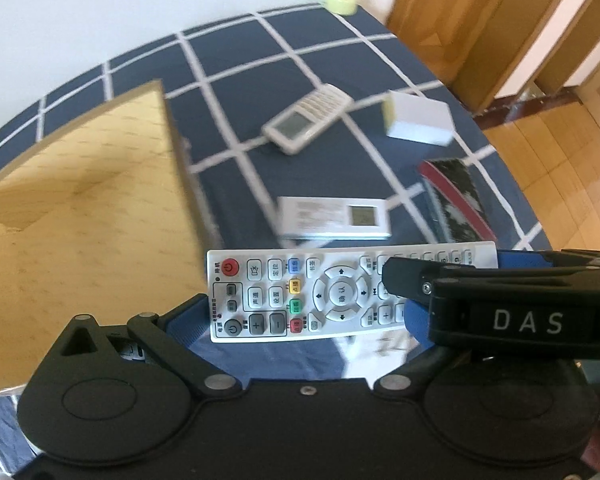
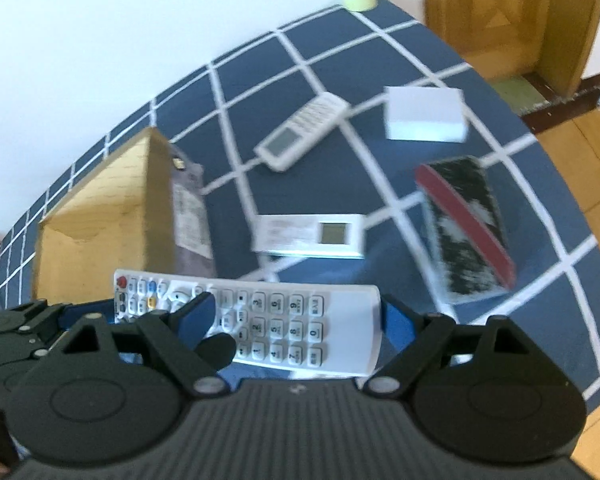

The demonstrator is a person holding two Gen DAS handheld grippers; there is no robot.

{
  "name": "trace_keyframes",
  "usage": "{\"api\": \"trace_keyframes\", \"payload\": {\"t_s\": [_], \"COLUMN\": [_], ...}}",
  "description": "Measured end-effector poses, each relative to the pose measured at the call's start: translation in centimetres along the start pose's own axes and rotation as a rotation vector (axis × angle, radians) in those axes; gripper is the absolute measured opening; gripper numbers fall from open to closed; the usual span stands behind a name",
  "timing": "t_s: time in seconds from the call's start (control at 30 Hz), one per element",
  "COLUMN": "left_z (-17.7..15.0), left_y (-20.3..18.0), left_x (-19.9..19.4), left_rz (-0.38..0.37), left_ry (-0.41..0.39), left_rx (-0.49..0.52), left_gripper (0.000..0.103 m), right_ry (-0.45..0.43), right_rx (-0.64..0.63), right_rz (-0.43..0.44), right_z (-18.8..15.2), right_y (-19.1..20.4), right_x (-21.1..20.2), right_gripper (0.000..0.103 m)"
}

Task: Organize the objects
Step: 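Carry the white TV remote with the right gripper over the box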

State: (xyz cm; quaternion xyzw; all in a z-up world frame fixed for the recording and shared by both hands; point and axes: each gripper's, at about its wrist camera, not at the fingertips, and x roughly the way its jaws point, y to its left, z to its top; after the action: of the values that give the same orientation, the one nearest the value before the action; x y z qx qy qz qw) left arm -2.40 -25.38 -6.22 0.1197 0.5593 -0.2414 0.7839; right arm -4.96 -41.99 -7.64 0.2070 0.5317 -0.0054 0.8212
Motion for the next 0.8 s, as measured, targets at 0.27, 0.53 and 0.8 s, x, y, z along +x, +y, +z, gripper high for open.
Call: {"api": "trace_keyframes", "payload": {"t_s": [0.27, 0.53, 0.8], "left_z": [-0.7, -1.2, -1.6], "left_y": [6.6, 13.5, 20.1], "left_x": [-2.2, -3.8, -4.0], "left_rz": [0.018, 0.044, 0.077], "left_ry": [-0.040, -0.070, -0.070], "left_rx": [-0.056, -0.148, -0.257], "left_gripper": [0.102, 0.102, 0.102], "right_ry": [-0.011, 0.000, 0.047], "right_rx": [-0.072, -0.168, -0.268], "right_rz": [0.021, 0.049, 0.083], "right_z": [0.1, 0.7, 1.7], "right_y": [6.9, 14.3, 21.1], "right_x": [1.3, 3.4, 7.0], "right_gripper": [0.087, 0.087, 0.087]}}
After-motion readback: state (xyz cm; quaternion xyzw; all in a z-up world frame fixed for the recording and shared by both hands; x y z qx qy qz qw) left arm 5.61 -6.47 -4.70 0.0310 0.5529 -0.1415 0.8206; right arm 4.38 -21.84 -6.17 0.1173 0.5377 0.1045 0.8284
